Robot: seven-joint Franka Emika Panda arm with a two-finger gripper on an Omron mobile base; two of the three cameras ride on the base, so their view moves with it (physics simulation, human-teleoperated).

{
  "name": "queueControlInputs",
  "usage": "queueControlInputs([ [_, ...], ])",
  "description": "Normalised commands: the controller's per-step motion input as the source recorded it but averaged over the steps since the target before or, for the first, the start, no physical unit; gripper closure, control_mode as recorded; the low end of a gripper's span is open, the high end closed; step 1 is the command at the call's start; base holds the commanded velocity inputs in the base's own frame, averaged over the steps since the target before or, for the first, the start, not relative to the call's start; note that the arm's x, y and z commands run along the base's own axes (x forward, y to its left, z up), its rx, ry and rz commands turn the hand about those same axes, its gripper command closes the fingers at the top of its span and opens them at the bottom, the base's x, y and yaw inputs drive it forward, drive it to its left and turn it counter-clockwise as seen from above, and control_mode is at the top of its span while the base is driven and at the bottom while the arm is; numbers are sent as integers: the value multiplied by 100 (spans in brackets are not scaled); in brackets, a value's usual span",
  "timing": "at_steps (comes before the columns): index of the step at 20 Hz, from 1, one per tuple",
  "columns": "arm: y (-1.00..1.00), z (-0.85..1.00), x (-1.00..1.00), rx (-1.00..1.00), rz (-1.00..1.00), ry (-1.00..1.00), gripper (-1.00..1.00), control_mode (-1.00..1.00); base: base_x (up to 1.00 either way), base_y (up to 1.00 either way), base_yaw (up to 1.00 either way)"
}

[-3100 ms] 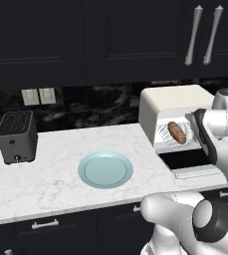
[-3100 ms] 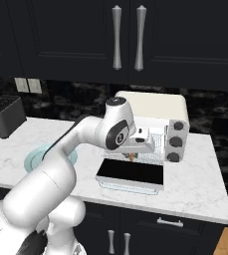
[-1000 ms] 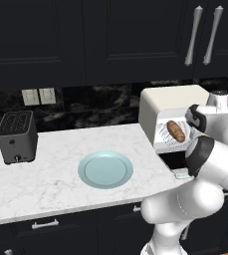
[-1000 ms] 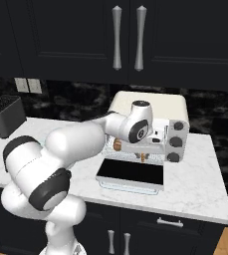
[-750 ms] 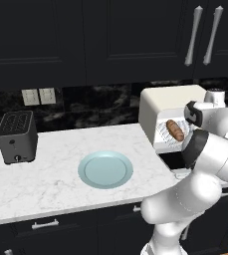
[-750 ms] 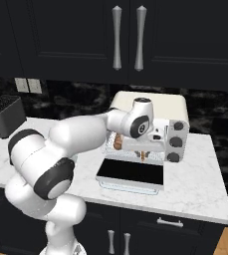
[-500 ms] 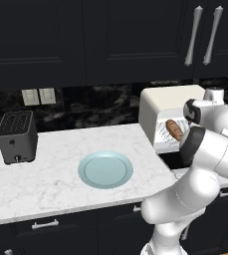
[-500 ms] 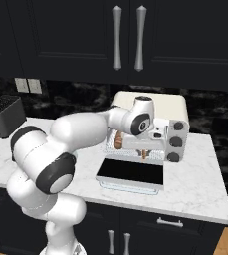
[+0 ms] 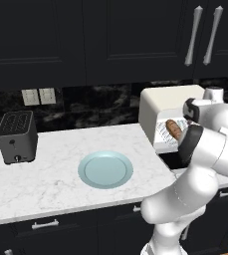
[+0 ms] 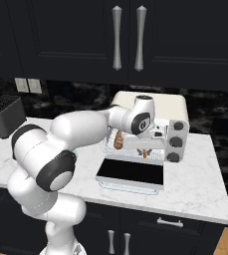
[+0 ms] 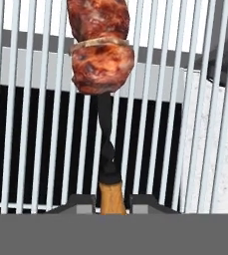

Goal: Pick up the kebab skewer and baguette bread, and place them inside the toaster oven. Close the toaster oven door and start by setting the timer.

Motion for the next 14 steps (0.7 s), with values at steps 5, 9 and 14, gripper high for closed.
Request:
queueControlInputs([
  [5,0,0,29,0,4,0,-100,-100,0,0,0],
  [9,0,0,9,0,6,0,-100,-100,0,0,0],
  [14,0,0,0,0,7,0,-100,-100,0,0,0],
])
